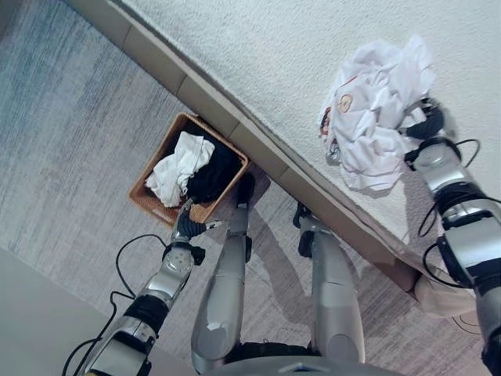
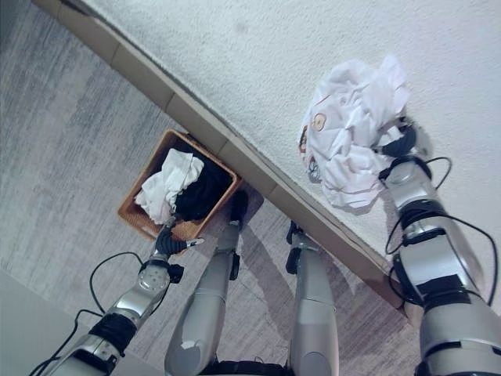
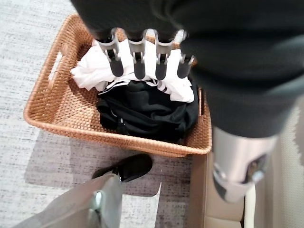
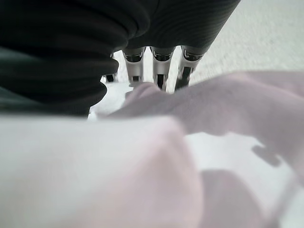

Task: Pick up clothes into the bucket

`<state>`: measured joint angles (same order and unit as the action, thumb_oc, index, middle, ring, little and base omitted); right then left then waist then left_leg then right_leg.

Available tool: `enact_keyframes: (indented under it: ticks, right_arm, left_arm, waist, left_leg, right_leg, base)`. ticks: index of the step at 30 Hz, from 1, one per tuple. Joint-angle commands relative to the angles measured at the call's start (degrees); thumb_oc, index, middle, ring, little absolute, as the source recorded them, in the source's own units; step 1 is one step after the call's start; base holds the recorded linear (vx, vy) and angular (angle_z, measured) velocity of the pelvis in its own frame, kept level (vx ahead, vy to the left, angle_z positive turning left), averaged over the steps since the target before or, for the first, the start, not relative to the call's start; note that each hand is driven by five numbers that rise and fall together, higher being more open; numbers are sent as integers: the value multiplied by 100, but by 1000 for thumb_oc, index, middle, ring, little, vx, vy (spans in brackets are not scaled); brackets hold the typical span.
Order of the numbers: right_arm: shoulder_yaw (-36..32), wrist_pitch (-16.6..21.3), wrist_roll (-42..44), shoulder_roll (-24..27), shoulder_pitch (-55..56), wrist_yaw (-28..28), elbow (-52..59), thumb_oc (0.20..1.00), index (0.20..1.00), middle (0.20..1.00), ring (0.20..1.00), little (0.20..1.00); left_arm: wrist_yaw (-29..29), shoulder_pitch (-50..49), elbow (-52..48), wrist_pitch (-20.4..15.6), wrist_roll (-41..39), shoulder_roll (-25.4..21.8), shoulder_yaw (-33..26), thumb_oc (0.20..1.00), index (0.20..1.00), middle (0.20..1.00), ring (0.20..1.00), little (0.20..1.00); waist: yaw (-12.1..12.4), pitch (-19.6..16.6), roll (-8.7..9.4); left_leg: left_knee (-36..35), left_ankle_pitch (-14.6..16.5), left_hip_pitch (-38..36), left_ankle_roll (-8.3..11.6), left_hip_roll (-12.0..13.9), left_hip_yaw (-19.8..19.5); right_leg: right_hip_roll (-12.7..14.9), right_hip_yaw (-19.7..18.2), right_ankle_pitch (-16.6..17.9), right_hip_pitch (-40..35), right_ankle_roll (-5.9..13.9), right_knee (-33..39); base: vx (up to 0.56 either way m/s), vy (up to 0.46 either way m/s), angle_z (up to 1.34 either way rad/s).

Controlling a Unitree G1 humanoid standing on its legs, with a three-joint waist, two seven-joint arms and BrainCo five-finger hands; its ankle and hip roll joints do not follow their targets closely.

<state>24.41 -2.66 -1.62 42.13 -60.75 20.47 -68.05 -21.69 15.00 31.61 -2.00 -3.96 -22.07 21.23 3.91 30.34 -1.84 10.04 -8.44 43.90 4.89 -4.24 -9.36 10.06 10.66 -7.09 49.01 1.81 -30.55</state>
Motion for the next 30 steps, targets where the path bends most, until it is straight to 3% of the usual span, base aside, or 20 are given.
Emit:
enact_keyframes:
  ticks: [1,6,11,19,20,21,22,30]
  right_arm:
    - [383,65,40,-224,238,-279,102,200,200,200,200,200]
    - [260,183,197,-244,310,-34,541,200,200,200,200,200]
    - [-68,372,370,-175,617,341,1858,200,200,200,200,200]
    - [-705,637,494,230,1054,641,3363,200,200,200,200,200]
    - [-798,652,493,311,1047,681,3521,200,200,200,200,200]
    - [-832,664,492,326,1102,683,3588,200,200,200,200,200]
    - [-852,662,490,328,1105,687,3602,200,200,200,200,200]
    - [-1744,923,611,529,1497,997,4634,200,200,200,200,200]
  left_arm:
    - [-83,-185,-213,-78,-104,84,15,1000,1000,1000,1000,1000]
    - [-169,-119,-180,-25,-52,117,70,1000,1000,1000,1000,1000]
    - [-257,-182,-178,-25,-43,71,-42,1000,1000,1000,1000,1000]
    - [-258,-282,-148,-29,-18,-35,-250,1000,1000,1000,1000,1000]
    - [-248,-271,-190,-28,-8,-56,-275,1000,1000,1000,1000,1000]
    - [-238,-298,-187,-23,-6,-55,-295,1000,1000,1000,1000,1000]
    - [-240,-289,-197,-25,-4,-63,-295,1000,1000,1000,1000,1000]
    - [-112,-443,-304,-63,-3,-108,-591,1000,1000,1000,1000,1000]
  waist:
    - [-26,-55,-224]
    - [-66,-55,-171]
    - [-123,-55,-76]
    - [-237,-55,114]
    - [-250,-55,141]
    - [-257,-55,155]
    - [-255,-55,155]
    - [-325,-55,235]
  left_leg:
    - [1124,706,505,-412,-246,227]
    - [1676,930,805,-445,-257,302]
    - [1791,1006,707,-444,-231,328]
    - [1646,1038,251,-434,-150,352]
    - [1567,839,275,-453,-147,384]
    - [1581,1030,97,-437,-124,361]
    - [1539,844,199,-456,-130,390]
    - [1122,854,-736,-470,-54,462]
  right_leg:
    - [-98,-315,443,2,139,303]
    - [-91,-387,332,273,91,-114]
    - [-111,-417,308,171,108,-148]
    - [-157,-461,387,-298,158,132]
    - [-137,-408,591,-310,130,278]
    - [-165,-455,429,-458,176,256]
    - [-143,-406,605,-378,135,328]
    - [-188,-416,714,-1306,218,829]
  base:
    - [-6,15,13]
    - [2,12,-4]
    - [-3,11,-5]
    - [-14,6,-1]
    - [0,0,0]
    - [-89,31,-8]
    - [-13,30,-12]
    - [-2,25,-10]
